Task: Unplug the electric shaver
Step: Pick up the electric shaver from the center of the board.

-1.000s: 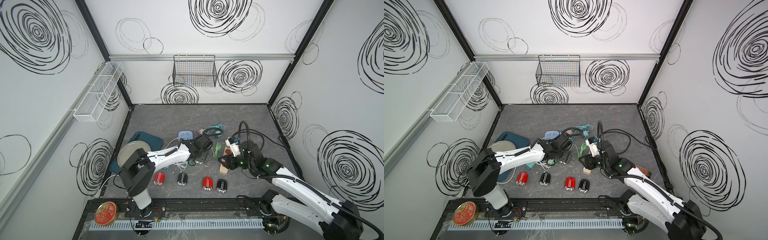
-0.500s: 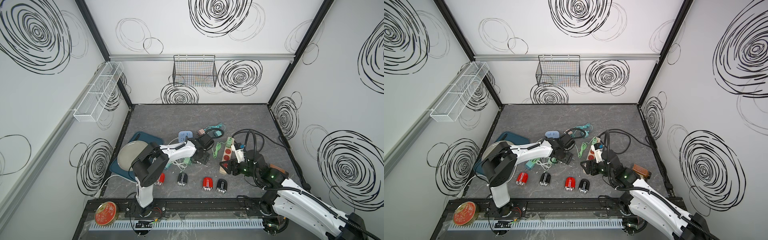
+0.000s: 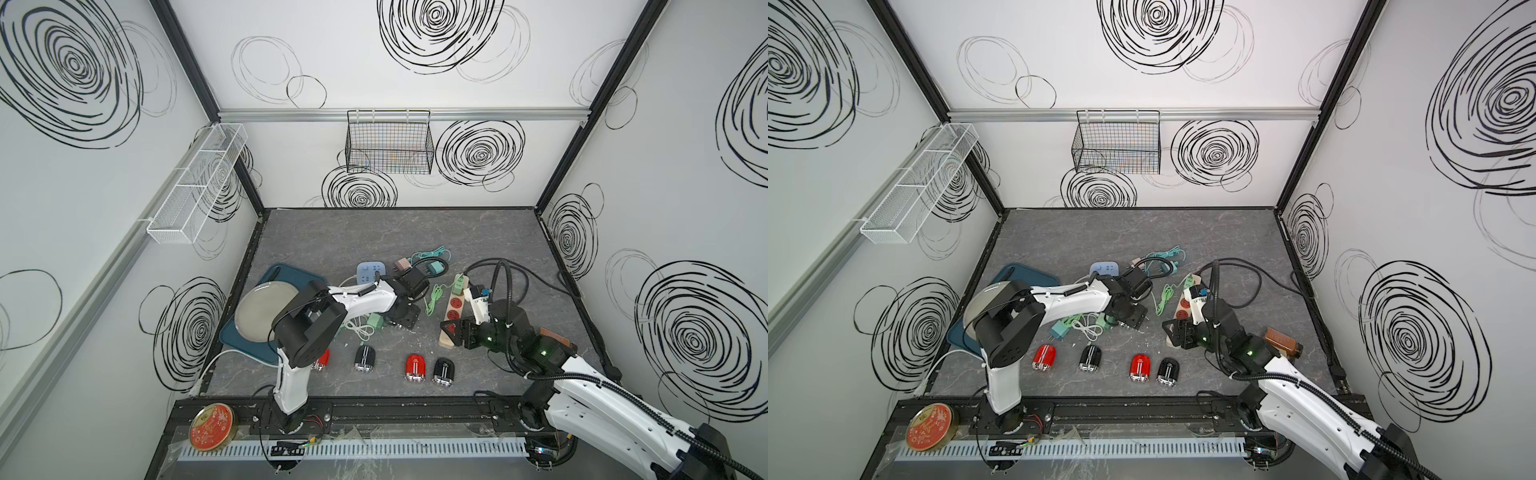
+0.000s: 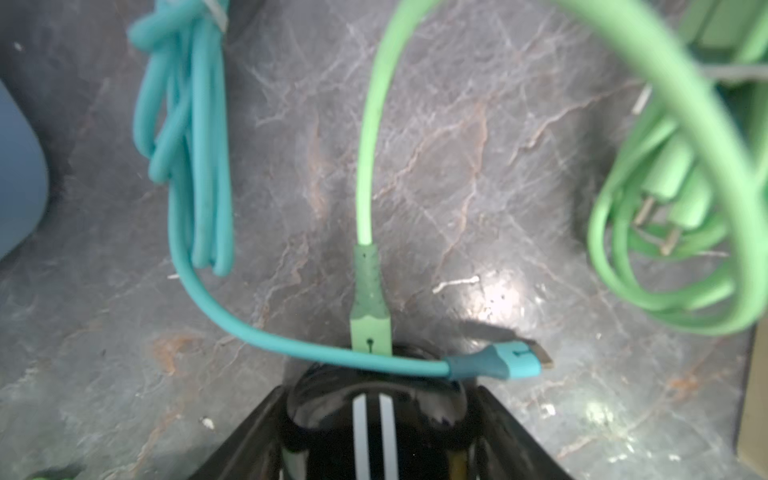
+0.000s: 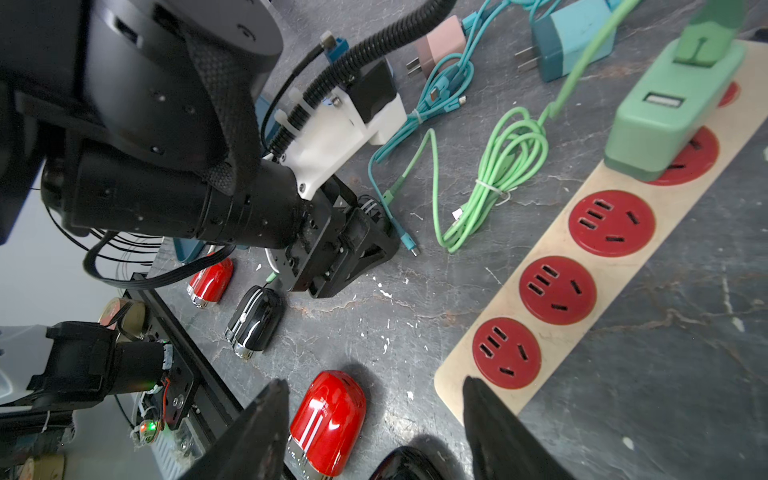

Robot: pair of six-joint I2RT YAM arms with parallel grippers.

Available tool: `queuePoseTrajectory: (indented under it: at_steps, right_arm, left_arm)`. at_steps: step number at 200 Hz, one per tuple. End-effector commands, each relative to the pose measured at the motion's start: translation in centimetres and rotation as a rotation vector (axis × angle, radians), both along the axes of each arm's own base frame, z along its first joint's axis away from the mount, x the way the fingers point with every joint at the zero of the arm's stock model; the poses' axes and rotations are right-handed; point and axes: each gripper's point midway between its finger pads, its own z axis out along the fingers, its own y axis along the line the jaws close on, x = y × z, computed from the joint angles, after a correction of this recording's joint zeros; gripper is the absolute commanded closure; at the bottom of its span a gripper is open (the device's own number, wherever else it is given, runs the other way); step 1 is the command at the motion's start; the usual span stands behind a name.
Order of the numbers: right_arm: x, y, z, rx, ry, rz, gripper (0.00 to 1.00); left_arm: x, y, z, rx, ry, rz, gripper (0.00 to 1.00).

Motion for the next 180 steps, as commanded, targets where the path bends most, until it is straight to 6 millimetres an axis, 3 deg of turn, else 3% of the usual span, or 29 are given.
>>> queuePoseTrajectory:
  at_steps: [1,54,76,111,157,180]
  right_arm:
    - [0.2,-0.2,0.2,0.001,-0.005,-0.023,0.31]
    - [0.3,-0.5,-0.3,-0.009,0.005,-0.045,0.32]
    - [0.5,-0.9,-0.5,-0.005,0.03,-0.088,0.38]
    - [1.0,-0.3,0.2,0.064,0.066,-0.124,0.43]
    - [1.8,2.5,1.6,0.221,0.16,-0.117,0.48]
    - [2.3,3.8,1.6,0.236,0.209,-0.106,0.57]
  left_arm:
    - [-0.2,0.6,-0.9,0.037,0.025,0.017,0.31]
    - [-1.0,0.7,-1.1,0.064,0.033,0.001,0.42]
    - [-1.0,0.1,0.2,0.028,0.004,-0.024,0.54]
    - [-0.7,-0.7,3.3,-0.089,-0.081,-0.053,0.57]
    - [-1.7,-2.0,5.8,-0.29,-0.187,-0.136,0.59]
    - [-2.9,-2.8,6.7,-0.388,-0.214,-0.184,0.58]
